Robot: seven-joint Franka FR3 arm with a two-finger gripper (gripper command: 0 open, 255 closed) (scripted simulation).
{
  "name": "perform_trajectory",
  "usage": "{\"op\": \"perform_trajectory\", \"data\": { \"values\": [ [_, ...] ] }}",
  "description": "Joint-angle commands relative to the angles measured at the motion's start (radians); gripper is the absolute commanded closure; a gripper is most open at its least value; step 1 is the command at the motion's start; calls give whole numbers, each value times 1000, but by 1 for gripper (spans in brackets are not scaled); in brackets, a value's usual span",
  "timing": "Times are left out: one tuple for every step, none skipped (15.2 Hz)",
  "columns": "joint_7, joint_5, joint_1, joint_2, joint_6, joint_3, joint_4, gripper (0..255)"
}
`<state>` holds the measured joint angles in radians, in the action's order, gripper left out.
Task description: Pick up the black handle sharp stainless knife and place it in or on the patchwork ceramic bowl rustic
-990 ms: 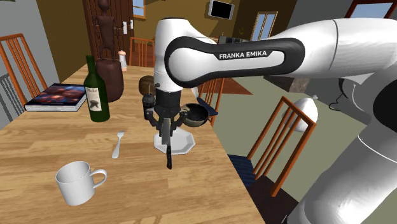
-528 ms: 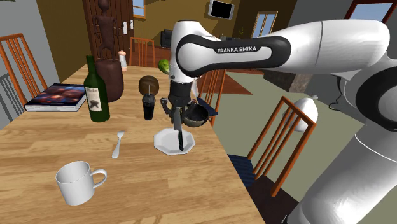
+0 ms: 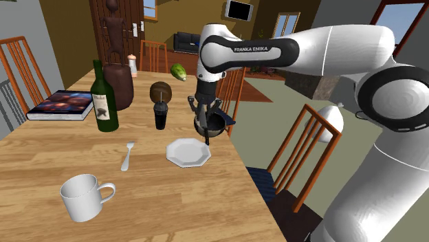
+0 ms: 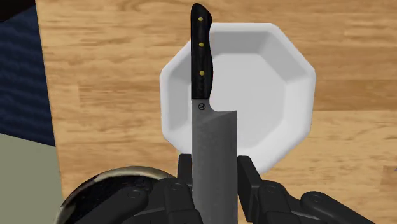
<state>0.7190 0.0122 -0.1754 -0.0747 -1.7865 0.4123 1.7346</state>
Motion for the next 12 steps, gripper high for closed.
{"op": "perform_trajectory", "data": {
  "values": [
    [-29, 16, -15, -41, 15, -15, -52, 255],
    [-46, 22, -24, -59, 21, -24, -75, 255],
    [-62, 28, -32, -77, 28, -32, -99, 255],
    [-78, 35, -40, -97, 35, -39, -125, 255],
    [-94, 41, -48, -118, 43, -47, -153, 255],
    [-109, 47, -56, -139, 52, -54, -182, 255],
    [-124, 54, -63, -162, 61, -62, -213, 255],
    [-140, 60, -69, -186, 72, -69, -246, 255],
    [-154, 67, -76, -211, 83, -76, -281, 255],
    [-169, 73, -81, -237, 95, -82, -319, 255],
    [-182, 79, -86, -262, 107, -88, -355, 255],
    [-182, 79, -87, -260, 93, -89, -340, 255]
  ]
}}
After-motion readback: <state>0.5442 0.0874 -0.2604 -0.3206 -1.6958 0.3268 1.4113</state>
